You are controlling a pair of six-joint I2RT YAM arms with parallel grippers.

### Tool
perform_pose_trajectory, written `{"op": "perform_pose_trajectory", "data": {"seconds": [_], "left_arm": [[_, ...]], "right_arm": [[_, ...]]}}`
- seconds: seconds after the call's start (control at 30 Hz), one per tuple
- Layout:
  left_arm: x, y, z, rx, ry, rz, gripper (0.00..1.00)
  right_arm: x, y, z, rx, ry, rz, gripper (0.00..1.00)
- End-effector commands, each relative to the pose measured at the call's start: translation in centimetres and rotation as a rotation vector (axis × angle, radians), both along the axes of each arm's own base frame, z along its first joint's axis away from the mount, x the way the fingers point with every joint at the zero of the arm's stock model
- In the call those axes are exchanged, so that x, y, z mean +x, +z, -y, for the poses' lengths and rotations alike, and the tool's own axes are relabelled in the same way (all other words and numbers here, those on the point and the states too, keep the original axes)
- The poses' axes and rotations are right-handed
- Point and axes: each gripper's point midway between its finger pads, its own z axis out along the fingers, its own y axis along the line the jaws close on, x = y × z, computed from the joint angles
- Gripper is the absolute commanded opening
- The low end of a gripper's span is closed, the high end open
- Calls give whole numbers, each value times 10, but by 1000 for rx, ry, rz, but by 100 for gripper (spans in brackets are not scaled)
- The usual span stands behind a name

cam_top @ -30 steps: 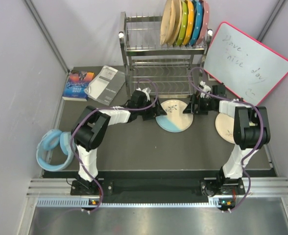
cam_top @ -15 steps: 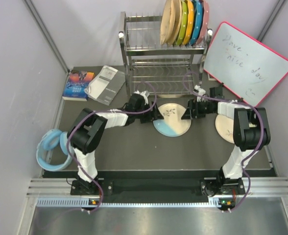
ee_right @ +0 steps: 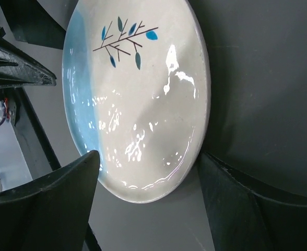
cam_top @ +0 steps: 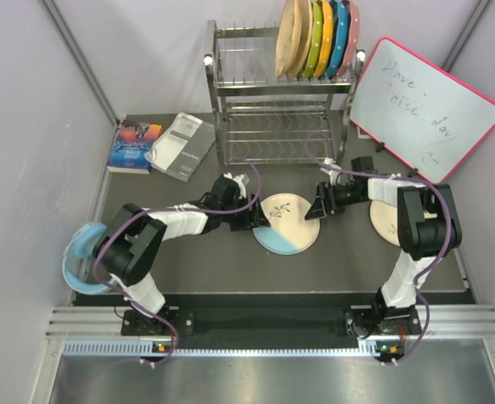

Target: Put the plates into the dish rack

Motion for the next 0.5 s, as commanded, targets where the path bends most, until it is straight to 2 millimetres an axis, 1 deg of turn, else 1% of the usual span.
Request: {"op": "perform_pose_trajectory", "data": {"seconds": [0.0,0.03,0.07,0.1,0.13,0.17,0.3,0.33,0.43,0.47], "left_arm": [[-30,-38,9,-4,-55,-132,72],[-31,-40,11,-12,-56,-138,72],[-32,-47,10,-6,-48,-158,72],[-33,-48,12,-19,-37,-168,72],[-34,-52,12,-18,-32,-178,73],[-34,-54,12,-16,-29,-181,73],[-33,-54,13,-12,-28,-176,73],[-32,-53,12,-7,-21,-167,73],[-32,-51,10,2,-20,-160,73],[-34,-51,9,5,-22,-159,73]], "right_arm": [[-79,-33,-24,49,132,-314,74],[-84,-32,-27,70,144,-336,74],[-95,-33,-32,85,171,-389,73],[-96,-25,-38,137,204,-386,73],[-105,-21,-41,157,226,-425,72],[-109,-21,-47,169,262,-424,71],[-108,-23,-52,174,283,-405,64],[-107,-24,-52,175,281,-406,60],[-102,-20,-52,175,280,-377,60],[-101,-19,-50,176,273,-369,58]]}}
